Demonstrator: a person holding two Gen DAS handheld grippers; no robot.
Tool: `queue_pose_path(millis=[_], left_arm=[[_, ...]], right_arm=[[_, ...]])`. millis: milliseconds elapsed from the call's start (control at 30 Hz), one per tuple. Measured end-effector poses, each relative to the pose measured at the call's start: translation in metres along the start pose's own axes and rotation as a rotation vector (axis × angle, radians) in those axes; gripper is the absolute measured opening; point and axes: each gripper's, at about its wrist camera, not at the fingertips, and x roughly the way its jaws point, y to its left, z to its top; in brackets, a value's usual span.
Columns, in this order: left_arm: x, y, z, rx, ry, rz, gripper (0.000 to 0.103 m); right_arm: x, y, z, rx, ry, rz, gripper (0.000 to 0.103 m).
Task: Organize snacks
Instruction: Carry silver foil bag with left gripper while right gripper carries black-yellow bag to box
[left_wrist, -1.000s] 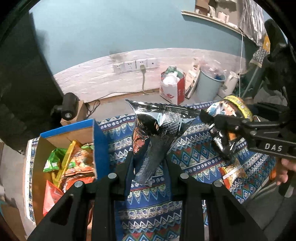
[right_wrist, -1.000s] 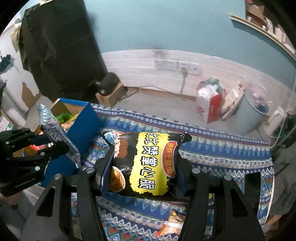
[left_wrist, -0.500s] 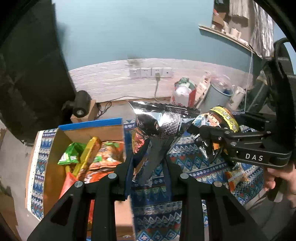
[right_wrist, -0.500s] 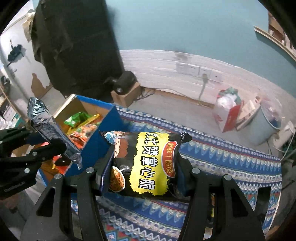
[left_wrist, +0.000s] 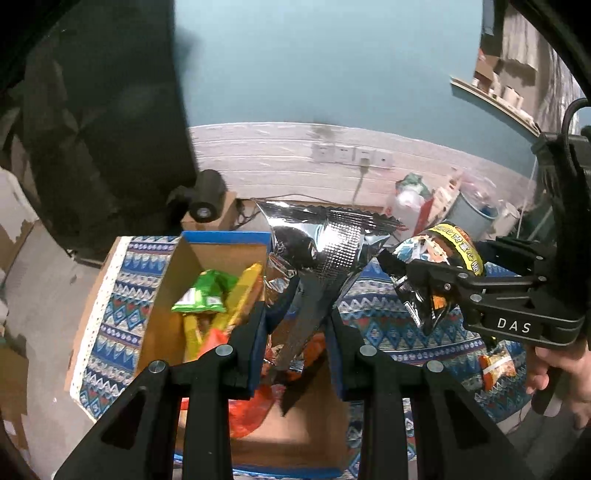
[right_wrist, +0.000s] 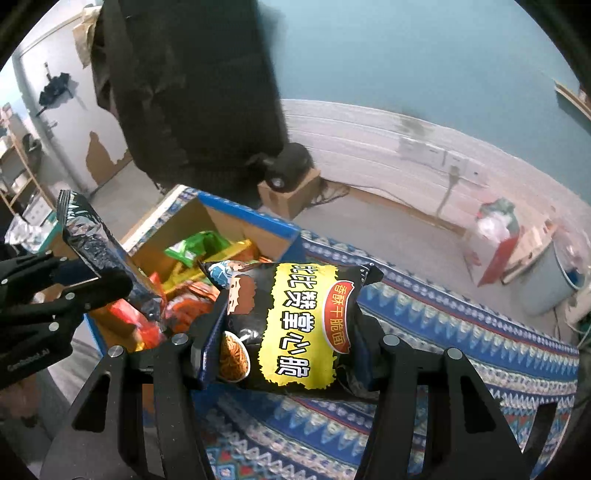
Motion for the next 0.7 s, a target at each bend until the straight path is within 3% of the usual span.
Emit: queue_pose_path(millis=[700], left_arm=[[0.026,0.079,-0.013,-0.089,0.081,0.151,0.03]], right_arm=[[0.076,0.063,0.023,-0.094,0.072,0.048,0.056]])
